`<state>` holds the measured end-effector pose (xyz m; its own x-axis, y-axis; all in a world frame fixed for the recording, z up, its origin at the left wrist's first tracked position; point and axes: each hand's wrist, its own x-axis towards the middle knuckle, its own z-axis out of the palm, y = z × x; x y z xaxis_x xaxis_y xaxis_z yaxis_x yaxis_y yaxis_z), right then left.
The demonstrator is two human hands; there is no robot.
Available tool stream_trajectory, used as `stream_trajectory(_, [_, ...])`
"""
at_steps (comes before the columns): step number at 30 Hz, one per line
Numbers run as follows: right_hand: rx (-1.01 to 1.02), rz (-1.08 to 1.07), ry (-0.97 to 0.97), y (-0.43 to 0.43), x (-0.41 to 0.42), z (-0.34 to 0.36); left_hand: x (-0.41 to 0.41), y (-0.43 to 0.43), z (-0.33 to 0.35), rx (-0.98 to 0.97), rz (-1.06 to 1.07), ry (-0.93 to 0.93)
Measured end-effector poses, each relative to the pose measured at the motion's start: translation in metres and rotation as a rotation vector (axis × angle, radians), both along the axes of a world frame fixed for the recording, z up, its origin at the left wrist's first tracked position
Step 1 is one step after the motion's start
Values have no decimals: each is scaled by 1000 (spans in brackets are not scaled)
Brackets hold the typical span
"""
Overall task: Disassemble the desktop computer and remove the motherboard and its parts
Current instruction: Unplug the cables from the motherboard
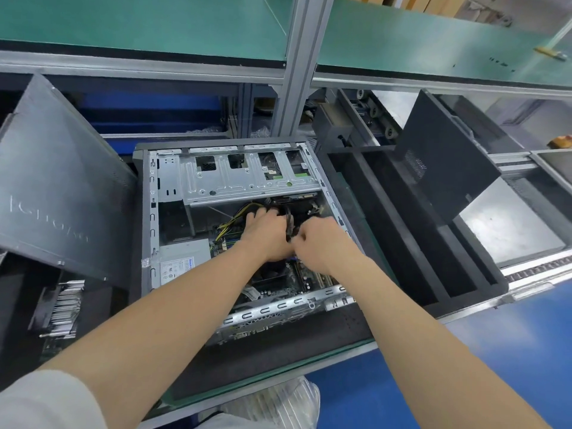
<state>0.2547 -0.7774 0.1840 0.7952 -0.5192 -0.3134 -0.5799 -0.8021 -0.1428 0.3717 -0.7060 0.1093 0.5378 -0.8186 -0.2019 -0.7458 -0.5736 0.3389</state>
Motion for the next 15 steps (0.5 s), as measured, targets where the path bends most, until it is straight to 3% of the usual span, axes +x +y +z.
stream_trajectory(2, [-146,24,35,-5,3,-5,3,0,1,-49,63,-19])
stream_trajectory(6, [-282,204,325,-16,18,-35,4,1,-4,-17,72,-89])
stream_trajectory(11, [-465,520,420,-40,39,-64,4,6,-10,67,17,-43])
stream_trajectory(15, [-572,584,490,-49,59,-62,5,7,-10,94,13,-21])
